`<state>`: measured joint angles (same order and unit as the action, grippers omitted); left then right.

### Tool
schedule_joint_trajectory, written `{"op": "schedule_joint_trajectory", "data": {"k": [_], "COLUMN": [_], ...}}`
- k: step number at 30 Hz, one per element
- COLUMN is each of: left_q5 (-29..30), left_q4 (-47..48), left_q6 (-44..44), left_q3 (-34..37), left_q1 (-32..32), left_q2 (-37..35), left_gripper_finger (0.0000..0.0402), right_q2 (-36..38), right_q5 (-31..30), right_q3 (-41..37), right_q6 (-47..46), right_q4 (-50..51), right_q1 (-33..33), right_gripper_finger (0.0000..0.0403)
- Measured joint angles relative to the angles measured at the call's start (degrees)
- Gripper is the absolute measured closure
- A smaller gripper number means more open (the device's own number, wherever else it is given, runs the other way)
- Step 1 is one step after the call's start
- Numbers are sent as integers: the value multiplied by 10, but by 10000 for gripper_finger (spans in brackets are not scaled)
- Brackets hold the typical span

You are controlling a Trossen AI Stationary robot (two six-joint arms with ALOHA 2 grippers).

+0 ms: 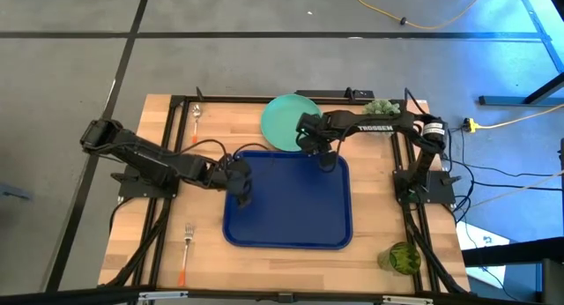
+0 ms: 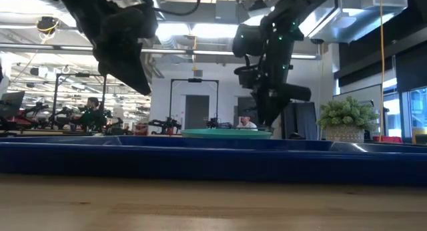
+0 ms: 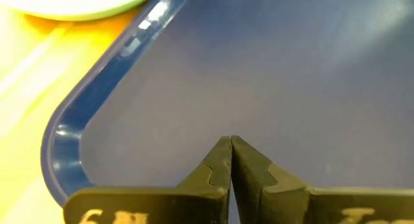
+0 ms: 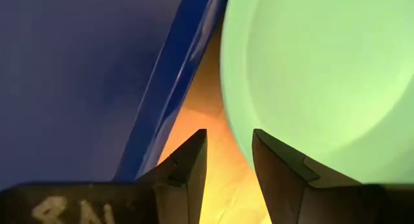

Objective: Pick and place plate/cup/fork/spoon on tray
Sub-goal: Put the green plate on the blue tray

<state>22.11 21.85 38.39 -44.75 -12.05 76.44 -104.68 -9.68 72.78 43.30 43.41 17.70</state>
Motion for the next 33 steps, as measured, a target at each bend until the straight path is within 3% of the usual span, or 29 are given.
{"op": "schedule_joint_trajectory", "data": {"k": [9, 19, 33], "left_q5": [-1, -3, -8], "left_q4": [0, 1, 1], "left_q6": [0, -2, -15], "left_q3": [0, 0, 0], "left_q1": [17, 31, 42], "left_q2": [0, 0, 0], "left_gripper_finger": [401, 401, 401], "right_q2": [0, 0, 0], "right_q5": [-1, 33, 29], "right_q3": [-42, -62, -124], "right_q6": [64, 67, 97], "right_q4": [-85, -96, -212], "right_q1": [26, 35, 35], "right_gripper_finger": [277, 277, 292]}}
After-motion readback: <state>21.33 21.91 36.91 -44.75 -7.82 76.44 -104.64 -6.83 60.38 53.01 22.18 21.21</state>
